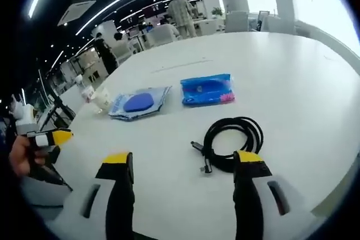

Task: Arrange the tabletop items into an orderly group along one side of the table until the central work area is clear of visible clutter.

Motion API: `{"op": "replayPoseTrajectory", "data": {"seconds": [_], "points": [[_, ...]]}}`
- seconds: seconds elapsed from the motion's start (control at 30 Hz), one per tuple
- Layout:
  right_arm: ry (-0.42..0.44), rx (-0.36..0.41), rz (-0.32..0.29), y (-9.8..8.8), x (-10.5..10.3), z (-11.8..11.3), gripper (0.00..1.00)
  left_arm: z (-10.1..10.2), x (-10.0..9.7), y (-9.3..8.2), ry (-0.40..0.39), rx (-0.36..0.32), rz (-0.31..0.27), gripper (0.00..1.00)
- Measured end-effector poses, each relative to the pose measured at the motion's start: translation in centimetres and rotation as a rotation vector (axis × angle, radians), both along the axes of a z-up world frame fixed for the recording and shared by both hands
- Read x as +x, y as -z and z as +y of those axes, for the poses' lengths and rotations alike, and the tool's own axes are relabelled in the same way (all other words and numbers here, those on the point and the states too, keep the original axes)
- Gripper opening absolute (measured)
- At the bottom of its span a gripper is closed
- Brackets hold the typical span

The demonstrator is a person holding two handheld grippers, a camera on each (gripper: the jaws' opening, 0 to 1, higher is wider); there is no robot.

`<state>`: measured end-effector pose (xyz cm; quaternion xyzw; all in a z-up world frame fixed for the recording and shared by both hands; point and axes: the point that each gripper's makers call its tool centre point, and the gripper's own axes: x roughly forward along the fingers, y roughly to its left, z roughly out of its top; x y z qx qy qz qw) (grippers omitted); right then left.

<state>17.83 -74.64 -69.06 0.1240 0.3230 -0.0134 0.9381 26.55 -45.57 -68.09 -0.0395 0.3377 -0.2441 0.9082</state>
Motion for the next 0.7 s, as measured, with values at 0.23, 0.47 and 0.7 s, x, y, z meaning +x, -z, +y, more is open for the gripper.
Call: {"op": "replayPoseTrajectory", "data": {"seconds": [0.23, 0.47, 0.7], "points": [[-0.021, -0.007, 0.008, 0.1, 0.2, -0.5, 0.71, -0.2, 0.1, -0.2, -0.005, -0.019, 0.006, 0.88], [-0.015, -0.024, 0.000, -1.1, 1.7, -2.6, 0.70, -0.1, 0.2, -0.3, -0.007, -0.028, 0.004, 0.88], [-0.028, -0.050, -0.018, -2.3, 5.1, -4.5, 0.68, 0.3, 0.6, -0.4, -0.011, -0.006, -0.011, 0.86]]}}
